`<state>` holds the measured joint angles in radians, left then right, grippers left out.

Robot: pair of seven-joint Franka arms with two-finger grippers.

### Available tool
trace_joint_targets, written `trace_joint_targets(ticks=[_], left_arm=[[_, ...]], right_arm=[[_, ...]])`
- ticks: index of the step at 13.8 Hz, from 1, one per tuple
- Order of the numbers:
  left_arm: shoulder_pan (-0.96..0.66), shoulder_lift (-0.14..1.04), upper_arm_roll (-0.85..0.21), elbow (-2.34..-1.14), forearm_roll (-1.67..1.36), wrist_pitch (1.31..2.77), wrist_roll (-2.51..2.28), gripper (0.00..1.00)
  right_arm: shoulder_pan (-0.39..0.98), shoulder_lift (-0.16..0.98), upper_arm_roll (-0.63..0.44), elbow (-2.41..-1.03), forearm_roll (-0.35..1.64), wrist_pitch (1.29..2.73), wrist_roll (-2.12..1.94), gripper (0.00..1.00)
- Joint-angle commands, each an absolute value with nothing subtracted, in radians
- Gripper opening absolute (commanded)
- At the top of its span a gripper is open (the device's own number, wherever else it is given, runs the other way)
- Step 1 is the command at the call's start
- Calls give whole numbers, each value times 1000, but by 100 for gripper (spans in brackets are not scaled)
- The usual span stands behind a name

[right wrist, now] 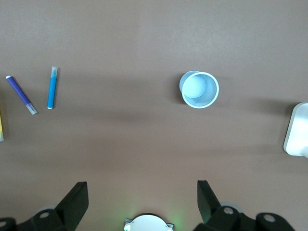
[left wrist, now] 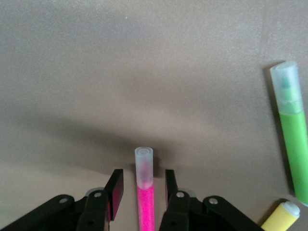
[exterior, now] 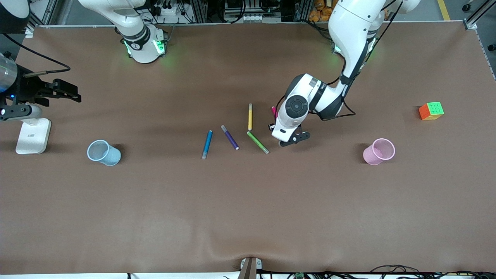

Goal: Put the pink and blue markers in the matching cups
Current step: 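Lift the pink marker with the left gripper while the right gripper reaches the blue marker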

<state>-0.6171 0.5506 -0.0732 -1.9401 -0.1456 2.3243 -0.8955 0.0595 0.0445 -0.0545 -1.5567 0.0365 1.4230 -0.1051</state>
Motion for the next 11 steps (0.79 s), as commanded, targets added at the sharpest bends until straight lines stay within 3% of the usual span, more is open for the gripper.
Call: trace_joint_targets(ticks=[1,3,5,6,8,11], left_arm=[[-627,563,-69,-1942,-146,2356,-910,43],[-624,571,-71,-1940,-146,2358,-908,42],[-626,571,-71,-1937,-149,2358,-908,16],[-624,571,-71,-1937,-149,2358,-908,8],[-623,575,-71,-1936,-149,2359,-908,0],[-618,574,-71,-1928,-153,2355,-907,0]], right_arm=[[69,46,-55,-1554,26,1428,-97,100],[71,57,-57,-1551,29,1428,-97,100],[72,89,-54,-1545,41,1427,-107,100],[83,113,-55,-1539,38,1428,-110,100],[97,187,-54,-1488,41,1430,-112,100],[153,280,-54,-1457,63,1445,-110,100]])
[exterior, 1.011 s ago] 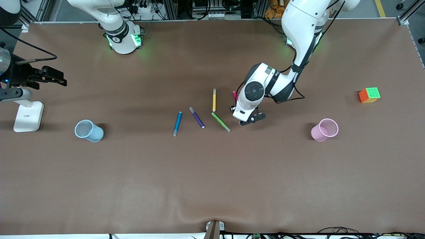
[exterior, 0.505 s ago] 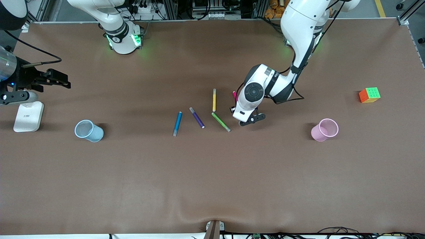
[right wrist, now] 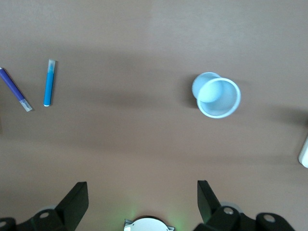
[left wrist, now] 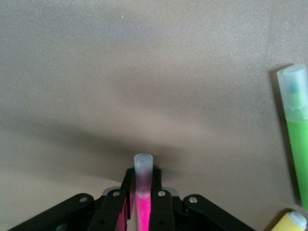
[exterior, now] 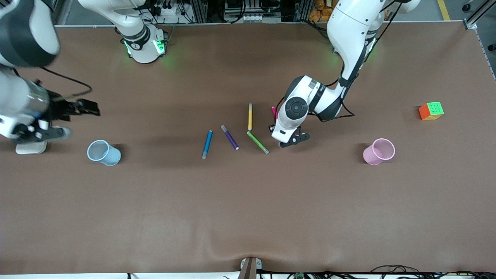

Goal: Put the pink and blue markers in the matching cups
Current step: 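Lift the pink marker with the left gripper while the right gripper reaches the blue marker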

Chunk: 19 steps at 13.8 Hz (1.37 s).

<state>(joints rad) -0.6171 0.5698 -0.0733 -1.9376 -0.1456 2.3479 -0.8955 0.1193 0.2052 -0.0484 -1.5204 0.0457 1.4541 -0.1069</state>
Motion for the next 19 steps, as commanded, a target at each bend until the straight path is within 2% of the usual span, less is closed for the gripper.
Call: trace_joint_targets(ticks=[1,6,10,14,19], left_arm=[[-609,565,-71,-1927,-152,2344,-894,0],[-537,488,-58,-1901,-144,2243,-894,0],[-431,436,-58,-1807,-58,2077,-798,0],[-333,382,-58,-1792,-35,2060,-640,0],[-236,341,-58,-1770,-11,2057,-430,0]], right_arm=[[178,291,-54,-1459,66,1481,-109,100],[307,351,-55,-1486,107,1601,-3,100],[373,373,-55,-1581,109,1816,107,100],[448,403,-55,-1701,109,2021,248,100],[535,534,-58,-1703,87,2184,434,100]])
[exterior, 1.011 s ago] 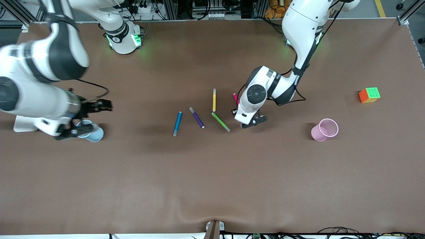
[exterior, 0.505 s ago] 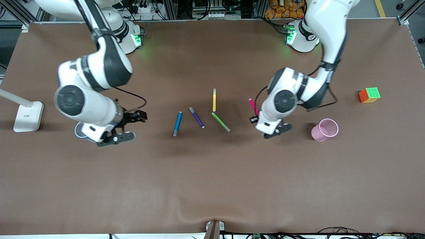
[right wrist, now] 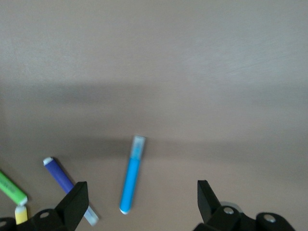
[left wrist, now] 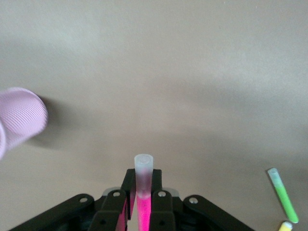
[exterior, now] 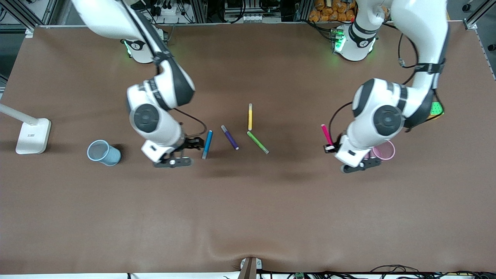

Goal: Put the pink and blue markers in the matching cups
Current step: 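Grasp the blue marker with the right gripper while the left gripper waits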

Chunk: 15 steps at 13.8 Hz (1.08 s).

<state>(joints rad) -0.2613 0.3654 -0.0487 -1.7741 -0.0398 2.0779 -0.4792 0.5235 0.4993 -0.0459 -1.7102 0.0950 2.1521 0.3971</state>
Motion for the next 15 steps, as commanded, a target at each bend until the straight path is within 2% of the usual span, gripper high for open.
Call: trace_joint_targets(ticks=[1,3,7,11,15], left_arm=[[-224,338,-58,-1764,6,2057,-405,0],[-216,333,-55,-1750,44,2057,-361,0],[-146,327,-60,-1713,75,2039,-241,0],[-107,325,-58,-1661,83,1996,-138,0],[-68,310,-60,-1670,91,2008,-91,0]], right_arm=[[535,544,-57,-1704,87,2201,434,100],[541,552,-57,-1735,87,2245,436,100],[541,555,-55,-1879,89,2485,431,100],[574,589,-57,-1884,91,2506,436,100],[584,624,-57,-1884,91,2549,465,100]])
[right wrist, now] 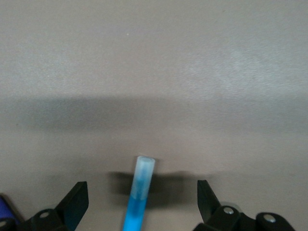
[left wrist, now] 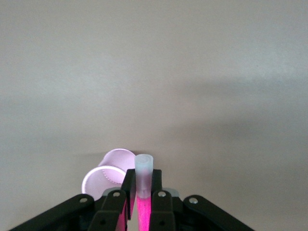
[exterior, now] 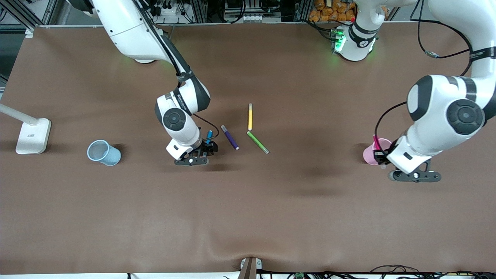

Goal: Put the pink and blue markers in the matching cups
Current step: 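Grasp the blue marker with the right gripper while the left gripper waits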

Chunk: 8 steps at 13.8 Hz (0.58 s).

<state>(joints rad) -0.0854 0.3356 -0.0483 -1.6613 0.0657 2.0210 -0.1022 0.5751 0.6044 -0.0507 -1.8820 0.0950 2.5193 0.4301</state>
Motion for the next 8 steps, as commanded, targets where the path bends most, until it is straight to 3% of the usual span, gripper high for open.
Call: trace_joint_targets(ticks=[1,8], left_arm=[[-57,305,-60,-1672,91,2009,-86,0],[3,270,-64,-1804,130,2178,-25,0]], right_arm=[[587,629,-57,-1884,91,2563,475,100],[592,634,-57,-1885,91,2568,480,100]])
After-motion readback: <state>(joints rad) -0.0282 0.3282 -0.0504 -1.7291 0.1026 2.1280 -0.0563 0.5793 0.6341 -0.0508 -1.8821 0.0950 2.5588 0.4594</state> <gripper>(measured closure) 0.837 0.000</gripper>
